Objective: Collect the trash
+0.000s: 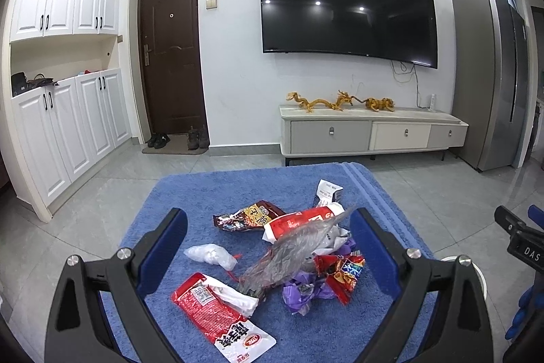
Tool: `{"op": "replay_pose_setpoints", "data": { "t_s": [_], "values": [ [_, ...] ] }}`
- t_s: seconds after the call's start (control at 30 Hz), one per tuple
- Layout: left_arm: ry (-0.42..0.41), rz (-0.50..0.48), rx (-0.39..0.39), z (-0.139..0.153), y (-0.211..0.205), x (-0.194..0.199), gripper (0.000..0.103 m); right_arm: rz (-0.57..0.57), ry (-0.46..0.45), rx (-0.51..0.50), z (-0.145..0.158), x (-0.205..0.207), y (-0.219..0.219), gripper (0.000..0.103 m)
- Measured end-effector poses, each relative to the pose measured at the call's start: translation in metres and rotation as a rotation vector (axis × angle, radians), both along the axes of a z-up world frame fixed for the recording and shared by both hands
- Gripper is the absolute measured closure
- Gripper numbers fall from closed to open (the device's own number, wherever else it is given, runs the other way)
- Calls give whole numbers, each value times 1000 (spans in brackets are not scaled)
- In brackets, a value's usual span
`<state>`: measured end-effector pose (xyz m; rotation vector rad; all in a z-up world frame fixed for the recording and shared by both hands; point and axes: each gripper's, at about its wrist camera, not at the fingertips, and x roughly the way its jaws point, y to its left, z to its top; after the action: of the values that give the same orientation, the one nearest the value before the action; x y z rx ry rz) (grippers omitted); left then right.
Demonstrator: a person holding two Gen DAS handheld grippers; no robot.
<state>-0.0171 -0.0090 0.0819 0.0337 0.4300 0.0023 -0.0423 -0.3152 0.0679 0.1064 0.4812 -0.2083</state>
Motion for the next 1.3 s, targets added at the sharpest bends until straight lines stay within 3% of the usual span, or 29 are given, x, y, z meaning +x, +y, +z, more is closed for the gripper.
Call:
{"op": "replay_pose_setpoints", "data": {
  "t_s": [0.87, 1.13, 1.3],
  "values": [
    [63, -16, -60, -24, 15, 31, 6, 18, 17, 0, -12, 23, 11, 0],
    [99, 15, -58, -39, 30, 39, 6, 99, 47, 18, -23, 40, 28, 0],
    [144, 64, -70, -53, 61, 39, 6, 225, 94, 80, -37, 57, 46, 0]
  ]
}}
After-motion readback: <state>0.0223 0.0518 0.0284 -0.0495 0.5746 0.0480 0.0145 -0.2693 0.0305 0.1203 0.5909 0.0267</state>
